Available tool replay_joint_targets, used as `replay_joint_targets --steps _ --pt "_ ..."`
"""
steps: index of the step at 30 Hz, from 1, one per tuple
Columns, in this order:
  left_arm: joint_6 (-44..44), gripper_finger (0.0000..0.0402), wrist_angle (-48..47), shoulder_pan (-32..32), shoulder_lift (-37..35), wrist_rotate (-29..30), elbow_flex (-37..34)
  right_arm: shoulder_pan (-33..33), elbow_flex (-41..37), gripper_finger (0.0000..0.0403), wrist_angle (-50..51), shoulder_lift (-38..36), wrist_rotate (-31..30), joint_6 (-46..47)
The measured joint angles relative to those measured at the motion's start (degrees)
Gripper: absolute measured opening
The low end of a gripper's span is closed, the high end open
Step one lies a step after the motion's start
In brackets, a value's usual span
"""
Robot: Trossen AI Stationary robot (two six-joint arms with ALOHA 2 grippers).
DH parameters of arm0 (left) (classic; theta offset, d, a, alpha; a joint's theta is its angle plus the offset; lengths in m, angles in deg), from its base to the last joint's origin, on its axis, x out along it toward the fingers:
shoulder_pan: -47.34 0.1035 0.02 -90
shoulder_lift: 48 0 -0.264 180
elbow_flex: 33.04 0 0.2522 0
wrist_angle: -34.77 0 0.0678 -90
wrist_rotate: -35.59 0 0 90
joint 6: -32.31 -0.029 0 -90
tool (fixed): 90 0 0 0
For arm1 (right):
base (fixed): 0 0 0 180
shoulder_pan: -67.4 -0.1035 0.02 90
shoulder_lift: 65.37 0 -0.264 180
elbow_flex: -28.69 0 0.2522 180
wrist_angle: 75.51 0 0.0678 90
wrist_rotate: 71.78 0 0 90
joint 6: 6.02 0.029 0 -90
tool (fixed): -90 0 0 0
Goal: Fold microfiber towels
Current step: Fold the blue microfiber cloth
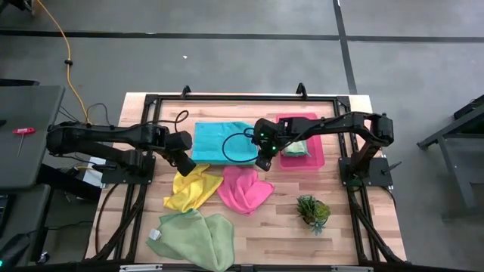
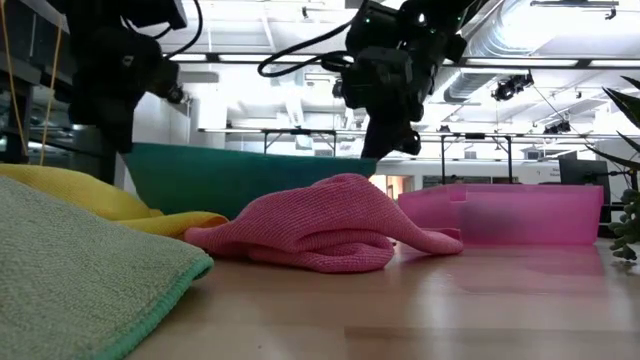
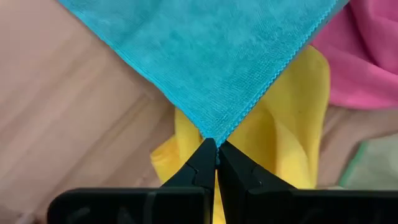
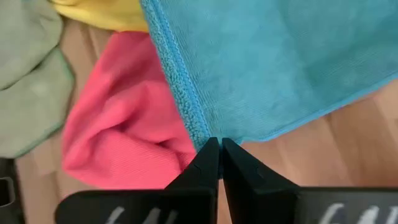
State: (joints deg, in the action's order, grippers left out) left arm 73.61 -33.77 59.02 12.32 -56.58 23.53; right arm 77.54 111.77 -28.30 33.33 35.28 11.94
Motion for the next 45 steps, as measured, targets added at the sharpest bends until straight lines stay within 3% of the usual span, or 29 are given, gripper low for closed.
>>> replay_joint_targets --steps 5,13,17,27,33,45 --pt "-0.31 0.0 0.0 -0.34 -0.05 -1.54 0.0 0.27 -0.04 0.0 -0.28 0.0 0.92 0.67" --pt "-5.64 0.0 1.8 6.73 0.11 14.51 0.0 6.13 -0.09 0.0 -4.26 0.0 -9.4 1.58" --pt "-9.14 0.0 3.56 11.44 1.4 18.34 0.02 8.88 -0.07 0.0 -7.14 0.0 -10.82 1.47" --pt "-13.01 0.0 10.17 17.11 9.63 20.83 0.0 10.48 -0.07 0.0 -9.87 3.59 -13.5 2.69" --pt "-12.85 0.0 12.49 17.95 14.08 24.77 0.0 10.91 -0.13 0.0 -13.19 5.98 -18.1 4.16" --pt "-8.55 0.0 20.29 18.0 18.86 28.8 -2.27 12.35 -0.07 0.0 -13.7 6.4 -18.66 7.48"
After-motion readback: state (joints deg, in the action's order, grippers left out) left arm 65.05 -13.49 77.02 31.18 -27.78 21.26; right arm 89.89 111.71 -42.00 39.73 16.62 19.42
